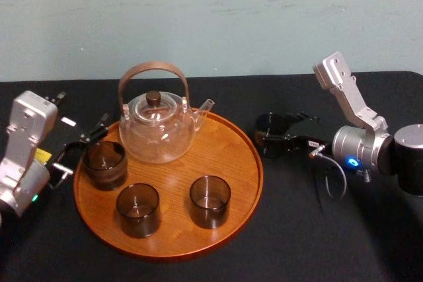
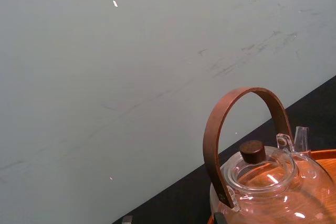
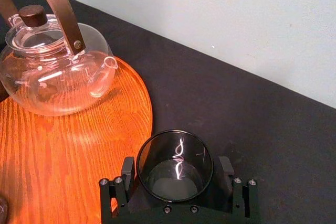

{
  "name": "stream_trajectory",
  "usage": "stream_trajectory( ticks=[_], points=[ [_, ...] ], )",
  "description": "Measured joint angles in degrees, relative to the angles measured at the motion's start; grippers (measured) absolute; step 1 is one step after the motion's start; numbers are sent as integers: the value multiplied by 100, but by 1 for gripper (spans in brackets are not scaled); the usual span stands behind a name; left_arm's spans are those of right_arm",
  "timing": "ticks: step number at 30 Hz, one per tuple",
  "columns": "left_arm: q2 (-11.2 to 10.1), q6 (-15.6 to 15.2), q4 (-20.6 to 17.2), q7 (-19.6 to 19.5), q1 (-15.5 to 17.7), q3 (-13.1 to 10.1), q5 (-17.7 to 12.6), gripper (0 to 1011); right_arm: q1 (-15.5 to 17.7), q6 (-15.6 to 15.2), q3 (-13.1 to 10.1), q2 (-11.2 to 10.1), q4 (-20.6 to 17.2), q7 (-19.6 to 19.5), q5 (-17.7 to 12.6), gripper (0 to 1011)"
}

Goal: Pick up the glass from the table and place it on the tray.

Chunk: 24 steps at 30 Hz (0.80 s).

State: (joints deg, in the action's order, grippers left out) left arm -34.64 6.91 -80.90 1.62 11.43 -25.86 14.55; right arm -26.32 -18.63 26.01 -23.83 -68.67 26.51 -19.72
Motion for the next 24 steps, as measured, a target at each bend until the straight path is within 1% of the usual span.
stream_trajectory(
  ticks=[11, 15, 24],
  points=[
    [0, 0, 0, 0, 0, 0, 0, 1001, -144, -3, 29, 118, 234, 31, 55, 1002],
    [0, 0, 0, 0, 0, 0, 0, 1001, -165, 24, 64, 130, 255, 31, 119, 1002],
    [0, 0, 0, 0, 0, 0, 0, 1002, -162, 21, 56, 128, 253, 31, 117, 1002]
  ],
)
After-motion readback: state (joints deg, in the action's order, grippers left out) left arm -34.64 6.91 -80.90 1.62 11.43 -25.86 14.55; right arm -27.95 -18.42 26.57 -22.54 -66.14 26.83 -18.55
